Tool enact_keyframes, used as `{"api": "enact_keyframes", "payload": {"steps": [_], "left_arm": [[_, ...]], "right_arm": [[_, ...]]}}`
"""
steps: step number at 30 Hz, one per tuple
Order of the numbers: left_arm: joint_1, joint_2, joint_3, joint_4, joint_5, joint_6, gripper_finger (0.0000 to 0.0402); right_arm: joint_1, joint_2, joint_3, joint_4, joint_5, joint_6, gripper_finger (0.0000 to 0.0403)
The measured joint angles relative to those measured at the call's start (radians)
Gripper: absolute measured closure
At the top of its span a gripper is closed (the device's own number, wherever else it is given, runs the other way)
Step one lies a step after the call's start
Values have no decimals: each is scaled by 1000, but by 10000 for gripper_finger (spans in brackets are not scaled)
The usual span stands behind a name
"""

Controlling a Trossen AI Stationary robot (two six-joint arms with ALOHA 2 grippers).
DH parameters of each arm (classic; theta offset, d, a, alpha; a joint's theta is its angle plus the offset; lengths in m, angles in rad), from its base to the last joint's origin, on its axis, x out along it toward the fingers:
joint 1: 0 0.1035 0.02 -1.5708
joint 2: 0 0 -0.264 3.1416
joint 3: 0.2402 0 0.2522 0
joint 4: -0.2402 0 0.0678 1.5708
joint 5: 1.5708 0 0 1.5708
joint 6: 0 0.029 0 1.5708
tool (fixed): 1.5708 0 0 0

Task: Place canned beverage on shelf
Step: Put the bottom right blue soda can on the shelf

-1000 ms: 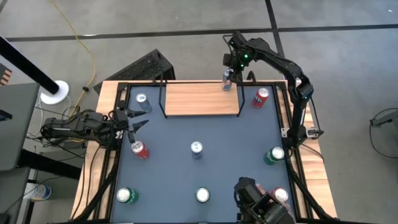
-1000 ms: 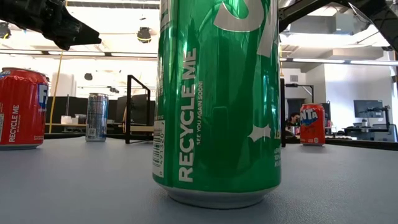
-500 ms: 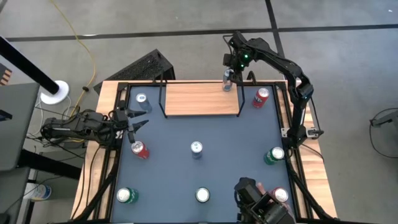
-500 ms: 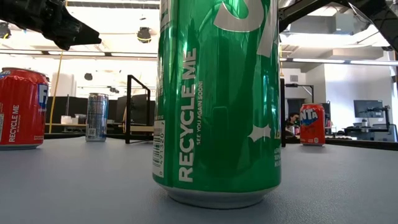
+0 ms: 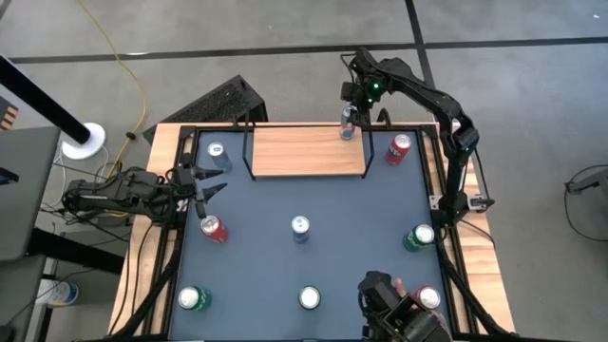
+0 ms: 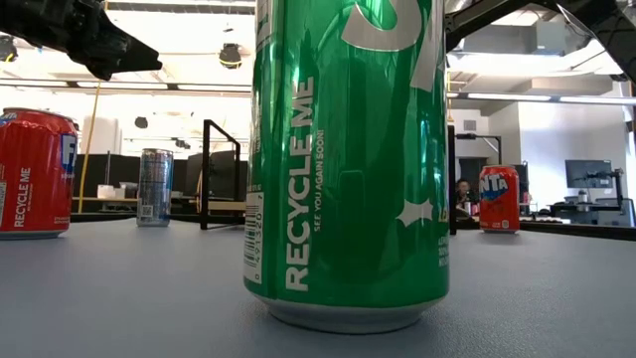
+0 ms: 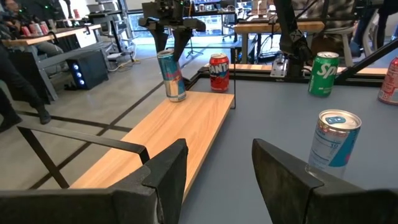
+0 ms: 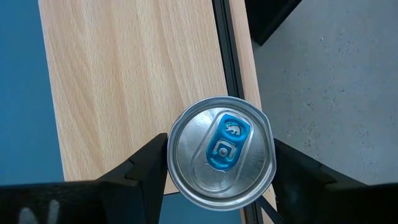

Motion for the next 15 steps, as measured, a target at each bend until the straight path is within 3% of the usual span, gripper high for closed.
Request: {"api": "enact_keyframes", "payload": {"steps": [15], "left_arm": [[0, 0, 0, 0, 0, -4, 230]], "right_arm": [[0, 0, 0, -3, 4, 2, 151]]}}
